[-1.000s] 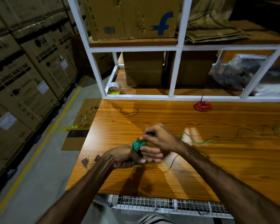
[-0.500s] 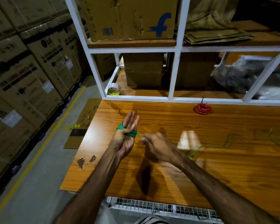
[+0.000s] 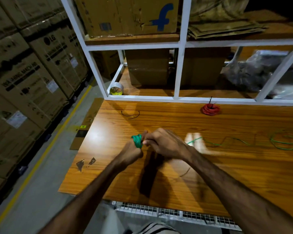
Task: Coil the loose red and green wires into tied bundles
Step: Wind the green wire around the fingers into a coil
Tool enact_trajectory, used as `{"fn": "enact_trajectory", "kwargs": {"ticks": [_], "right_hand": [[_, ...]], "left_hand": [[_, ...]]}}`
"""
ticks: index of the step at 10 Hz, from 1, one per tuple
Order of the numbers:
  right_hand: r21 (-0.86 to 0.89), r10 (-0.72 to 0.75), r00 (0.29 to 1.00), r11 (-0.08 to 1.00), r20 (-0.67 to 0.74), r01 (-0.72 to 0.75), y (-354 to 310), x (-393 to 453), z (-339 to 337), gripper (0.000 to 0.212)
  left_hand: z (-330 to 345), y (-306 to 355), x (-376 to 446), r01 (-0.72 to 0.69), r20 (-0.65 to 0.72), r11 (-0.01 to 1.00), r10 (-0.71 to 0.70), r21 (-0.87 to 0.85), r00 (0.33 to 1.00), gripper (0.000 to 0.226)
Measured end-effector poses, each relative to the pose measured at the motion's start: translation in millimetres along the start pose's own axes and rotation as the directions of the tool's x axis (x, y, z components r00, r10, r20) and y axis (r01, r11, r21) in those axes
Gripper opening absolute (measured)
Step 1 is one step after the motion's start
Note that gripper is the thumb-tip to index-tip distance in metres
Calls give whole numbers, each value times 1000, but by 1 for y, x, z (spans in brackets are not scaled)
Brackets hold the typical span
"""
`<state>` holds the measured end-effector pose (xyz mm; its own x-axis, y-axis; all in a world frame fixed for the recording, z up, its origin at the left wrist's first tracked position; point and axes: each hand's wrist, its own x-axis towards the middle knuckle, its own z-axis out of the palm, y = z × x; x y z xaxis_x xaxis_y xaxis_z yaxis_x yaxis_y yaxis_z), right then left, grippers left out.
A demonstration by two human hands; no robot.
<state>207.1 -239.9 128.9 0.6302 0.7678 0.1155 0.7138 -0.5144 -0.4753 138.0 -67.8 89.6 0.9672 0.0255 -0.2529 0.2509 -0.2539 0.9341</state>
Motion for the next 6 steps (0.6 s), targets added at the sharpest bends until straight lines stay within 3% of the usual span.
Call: {"fn": "enact_trajectory", "kwargs": {"ticks": [1, 3, 5, 6], "right_hand": [[106, 2, 998, 994, 69, -9, -2, -1, -5, 34], [128, -62, 997, 989, -49, 68, 17, -8, -4, 17], [285, 36, 992, 959, -119, 0, 32, -13, 11, 34], [357, 45, 994, 934, -96, -7, 37, -15, 15, 41]], "left_hand": [[16, 6, -16, 61, 164, 996, -49, -72, 985, 55], [23, 9, -19, 226, 405, 883, -46, -410, 913, 51], [19, 19, -24, 355, 587, 772, 29, -527, 809, 53], [22, 15, -24, 384, 596, 760, 5, -524, 803, 60]]}}
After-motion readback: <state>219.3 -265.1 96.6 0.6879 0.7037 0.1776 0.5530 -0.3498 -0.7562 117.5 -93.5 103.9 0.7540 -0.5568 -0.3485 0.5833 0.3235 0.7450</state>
